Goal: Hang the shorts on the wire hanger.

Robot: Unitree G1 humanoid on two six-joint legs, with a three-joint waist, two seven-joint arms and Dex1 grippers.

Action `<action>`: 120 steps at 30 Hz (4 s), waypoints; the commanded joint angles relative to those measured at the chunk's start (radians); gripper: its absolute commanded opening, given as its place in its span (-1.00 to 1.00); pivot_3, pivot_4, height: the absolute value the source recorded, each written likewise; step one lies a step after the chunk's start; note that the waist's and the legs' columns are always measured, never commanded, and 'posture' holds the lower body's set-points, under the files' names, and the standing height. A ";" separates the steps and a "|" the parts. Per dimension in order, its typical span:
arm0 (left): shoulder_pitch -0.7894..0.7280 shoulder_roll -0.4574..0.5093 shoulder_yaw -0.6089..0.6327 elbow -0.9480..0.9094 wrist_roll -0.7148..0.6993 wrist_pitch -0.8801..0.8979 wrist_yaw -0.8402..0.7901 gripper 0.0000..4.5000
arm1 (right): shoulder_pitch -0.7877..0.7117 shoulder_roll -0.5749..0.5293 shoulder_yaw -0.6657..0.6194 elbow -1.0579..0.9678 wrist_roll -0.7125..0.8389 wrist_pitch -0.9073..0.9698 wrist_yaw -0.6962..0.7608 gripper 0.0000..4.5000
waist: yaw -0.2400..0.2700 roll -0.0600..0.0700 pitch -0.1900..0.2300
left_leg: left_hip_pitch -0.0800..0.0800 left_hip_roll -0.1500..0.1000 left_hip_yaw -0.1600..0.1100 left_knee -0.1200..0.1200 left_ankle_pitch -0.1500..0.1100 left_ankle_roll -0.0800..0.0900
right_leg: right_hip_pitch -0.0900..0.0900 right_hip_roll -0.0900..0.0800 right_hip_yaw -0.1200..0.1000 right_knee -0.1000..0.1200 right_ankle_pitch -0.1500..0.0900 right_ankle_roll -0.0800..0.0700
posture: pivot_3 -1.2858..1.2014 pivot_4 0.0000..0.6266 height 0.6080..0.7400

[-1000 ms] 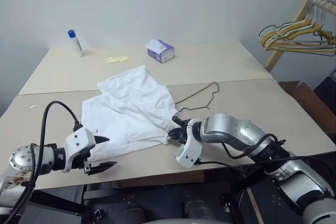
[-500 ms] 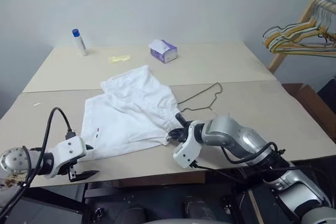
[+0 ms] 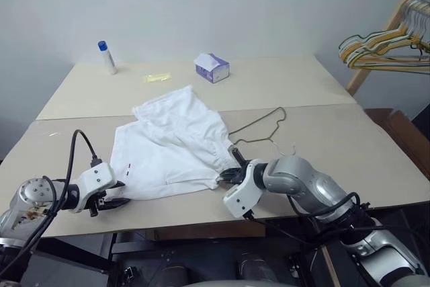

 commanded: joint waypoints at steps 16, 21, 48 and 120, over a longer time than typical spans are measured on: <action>0.237 0.226 0.194 -0.287 -0.060 0.009 -0.161 -0.98 | 0.152 -0.068 -0.245 -0.352 0.507 0.531 0.329 -1.00 | -0.003 -0.010 0.006 | 0.001 0.003 0.001 -0.002 -0.001 0.000 | 0.001 0.000 -0.001 -0.001 -0.003 -0.001 | 0.01 -1.00 1.00; 0.074 0.221 0.117 -0.283 -0.048 0.015 -0.151 -0.98 | 0.053 -0.057 -0.287 -0.330 0.684 0.799 0.346 -1.00 | 0.009 -0.010 0.008 | 0.004 0.004 0.002 -0.002 0.000 0.000 | 0.004 0.000 -0.002 -0.001 -0.007 -0.007 | 0.01 -1.00 1.00; -0.445 0.044 0.303 -0.024 -0.062 -0.315 0.412 -0.98 | -0.266 0.122 -0.158 0.235 0.381 0.139 -0.483 -1.00 | -0.142 -0.010 0.006 | -0.051 -0.027 -0.012 0.003 0.004 -0.004 | -0.047 -0.034 -0.012 -0.001 0.020 0.010 | 0.01 -1.00 1.00; -0.126 0.059 0.090 -0.378 -0.074 -0.046 -0.046 0.99 | -0.312 0.181 -0.437 0.869 0.618 0.892 -0.542 1.00 | -0.057 -0.010 0.010 | -0.024 -0.007 -0.009 -0.001 0.004 0.001 | -0.025 -0.013 -0.026 0.000 0.015 -0.011 | 0.00 -1.00 1.00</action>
